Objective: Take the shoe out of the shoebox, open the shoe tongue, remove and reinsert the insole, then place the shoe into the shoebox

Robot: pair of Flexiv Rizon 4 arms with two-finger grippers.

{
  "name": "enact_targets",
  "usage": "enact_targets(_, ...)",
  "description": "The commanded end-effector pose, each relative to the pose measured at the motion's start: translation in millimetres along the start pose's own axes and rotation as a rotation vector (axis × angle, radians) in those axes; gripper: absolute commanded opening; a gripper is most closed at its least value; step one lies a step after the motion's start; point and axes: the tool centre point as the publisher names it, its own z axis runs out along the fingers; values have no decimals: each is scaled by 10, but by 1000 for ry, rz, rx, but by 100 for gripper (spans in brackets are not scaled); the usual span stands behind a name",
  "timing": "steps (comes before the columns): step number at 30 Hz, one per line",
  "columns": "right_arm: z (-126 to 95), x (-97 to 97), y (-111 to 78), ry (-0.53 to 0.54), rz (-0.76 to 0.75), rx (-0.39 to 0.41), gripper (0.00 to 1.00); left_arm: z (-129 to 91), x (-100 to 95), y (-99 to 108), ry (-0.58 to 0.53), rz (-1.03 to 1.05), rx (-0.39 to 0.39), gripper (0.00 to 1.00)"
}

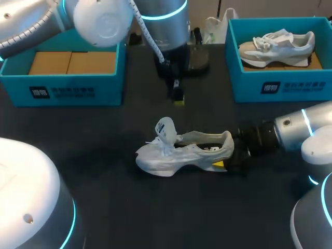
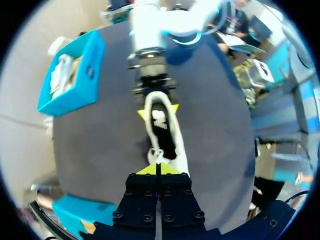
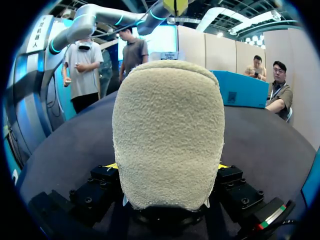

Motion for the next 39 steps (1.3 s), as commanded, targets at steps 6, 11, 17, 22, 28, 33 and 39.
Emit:
enact_targets(6, 55, -15, -57, -2, -1, 2, 0, 445, 106, -113, 109, -7, -49, 0)
enact_targets(11, 55, -15, -57, -2, -1, 2, 0, 649, 186, -196, 132, -37, -69, 0)
enact_targets(17, 55, -15, -57, -2, -1, 2, 0, 724, 201, -272, 142, -48, -80, 0)
enact_targets(22, 55, -15, -57, -2, -1, 2, 0, 724, 201, -272, 142, -48, -80, 0)
enact_targets(28, 55, -15, -57, -2, -1, 2, 0, 724, 201, -272, 142, -48, -80, 0)
enact_targets(33, 55, -15, -57, -2, -1, 2, 0, 724, 201, -272, 142, -48, -80, 0)
enact_targets(39, 55, -15, -57, -2, -1, 2, 0, 724, 201, -272, 142, -48, -80, 0)
